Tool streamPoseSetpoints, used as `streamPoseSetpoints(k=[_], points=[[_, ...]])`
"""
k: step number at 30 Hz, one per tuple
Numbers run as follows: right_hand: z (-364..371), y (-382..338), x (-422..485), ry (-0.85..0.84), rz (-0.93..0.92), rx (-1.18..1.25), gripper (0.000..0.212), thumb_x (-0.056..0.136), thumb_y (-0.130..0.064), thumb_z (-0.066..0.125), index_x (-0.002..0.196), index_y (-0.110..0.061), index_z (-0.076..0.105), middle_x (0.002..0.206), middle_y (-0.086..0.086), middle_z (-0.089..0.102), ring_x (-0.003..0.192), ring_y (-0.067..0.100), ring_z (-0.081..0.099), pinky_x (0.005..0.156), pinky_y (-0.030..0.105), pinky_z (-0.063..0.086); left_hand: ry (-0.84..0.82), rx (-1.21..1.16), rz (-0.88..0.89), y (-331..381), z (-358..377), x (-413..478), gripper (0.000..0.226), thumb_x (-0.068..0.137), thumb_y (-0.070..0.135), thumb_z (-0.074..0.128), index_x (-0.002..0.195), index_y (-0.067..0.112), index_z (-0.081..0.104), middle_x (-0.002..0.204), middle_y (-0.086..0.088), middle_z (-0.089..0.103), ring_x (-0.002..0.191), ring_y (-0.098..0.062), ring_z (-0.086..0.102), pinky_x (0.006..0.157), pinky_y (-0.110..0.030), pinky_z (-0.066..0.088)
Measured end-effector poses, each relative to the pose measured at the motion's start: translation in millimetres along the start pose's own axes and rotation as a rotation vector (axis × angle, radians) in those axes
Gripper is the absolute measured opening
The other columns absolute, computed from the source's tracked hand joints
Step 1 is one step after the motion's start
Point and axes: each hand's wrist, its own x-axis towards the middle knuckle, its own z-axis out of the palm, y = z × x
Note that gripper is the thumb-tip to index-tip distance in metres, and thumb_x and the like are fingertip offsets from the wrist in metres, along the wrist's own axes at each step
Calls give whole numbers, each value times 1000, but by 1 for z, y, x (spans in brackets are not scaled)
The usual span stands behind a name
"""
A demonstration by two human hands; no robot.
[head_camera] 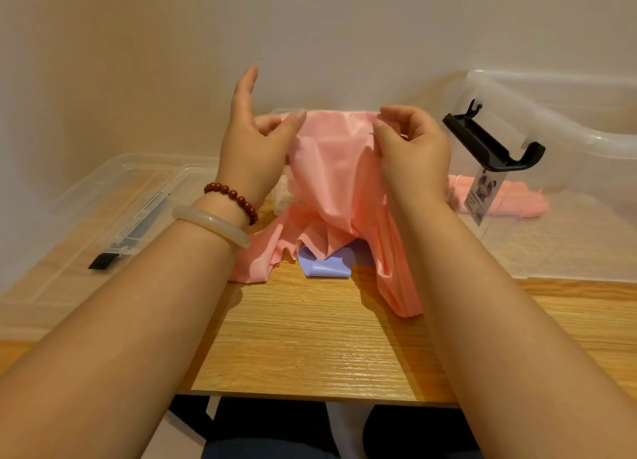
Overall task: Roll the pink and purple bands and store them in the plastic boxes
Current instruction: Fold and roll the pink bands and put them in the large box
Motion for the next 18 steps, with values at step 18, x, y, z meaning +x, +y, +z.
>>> streamPoseSetpoints(k=[18], points=[[3, 8, 9, 54, -130, -636, 21, 94, -26, 60, 110, -13, 57, 113, 5, 44, 110, 27, 47, 90, 40, 43, 74, 674, 263, -16, 13, 8, 37, 91, 25, 63, 127, 14, 57, 106, -3, 51, 100, -23, 54, 88, -31, 46]])
